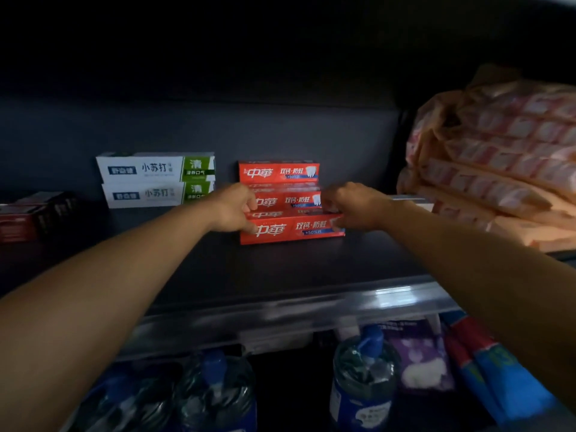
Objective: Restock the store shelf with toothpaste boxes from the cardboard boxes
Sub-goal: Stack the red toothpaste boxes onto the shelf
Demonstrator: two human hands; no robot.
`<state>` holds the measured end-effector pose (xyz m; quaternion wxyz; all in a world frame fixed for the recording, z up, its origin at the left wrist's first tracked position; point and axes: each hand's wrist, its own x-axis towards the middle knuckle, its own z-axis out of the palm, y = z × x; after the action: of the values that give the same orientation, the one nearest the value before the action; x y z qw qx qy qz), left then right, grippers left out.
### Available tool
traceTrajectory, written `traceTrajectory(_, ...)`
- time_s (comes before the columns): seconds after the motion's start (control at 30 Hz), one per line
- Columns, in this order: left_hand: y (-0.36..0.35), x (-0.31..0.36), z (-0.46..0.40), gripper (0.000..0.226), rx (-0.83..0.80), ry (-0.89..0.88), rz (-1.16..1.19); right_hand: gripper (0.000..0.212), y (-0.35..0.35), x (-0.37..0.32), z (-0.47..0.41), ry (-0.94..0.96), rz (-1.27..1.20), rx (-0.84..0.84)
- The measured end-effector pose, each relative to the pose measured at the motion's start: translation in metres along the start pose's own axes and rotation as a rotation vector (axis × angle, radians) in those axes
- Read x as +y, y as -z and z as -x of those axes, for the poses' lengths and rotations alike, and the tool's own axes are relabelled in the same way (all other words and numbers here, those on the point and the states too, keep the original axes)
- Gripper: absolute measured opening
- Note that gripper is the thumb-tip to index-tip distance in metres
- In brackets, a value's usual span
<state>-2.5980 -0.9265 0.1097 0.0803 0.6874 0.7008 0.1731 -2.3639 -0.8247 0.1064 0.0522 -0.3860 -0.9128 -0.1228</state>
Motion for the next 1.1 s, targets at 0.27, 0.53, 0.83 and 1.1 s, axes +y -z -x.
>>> traceTrajectory(0.27, -0.005, -0.007, -0.029, 0.033, 0.128, -0.006, -0.109, 0.037, -0.013, 0.01, -0.034, -0.01, -0.02, 0.023)
traceTrajectory(0.53, -0.014, -0.016, -0.057, 0.039, 0.217, 0.006, -0.173, 0.044, -0.025, 0.018, -0.058, -0.051, -0.023, 0.04)
traceTrajectory(0.83, -0.018, -0.022, -0.071, 0.036, 0.277, 0.0, -0.237, 0.041, -0.031, 0.025, -0.076, -0.074, -0.005, 0.061)
traceTrajectory(1.1, -0.016, -0.02, -0.071, 0.039, 0.248, 0.026, -0.225, 0.047, -0.029, 0.019, -0.074, -0.089, 0.01, 0.041)
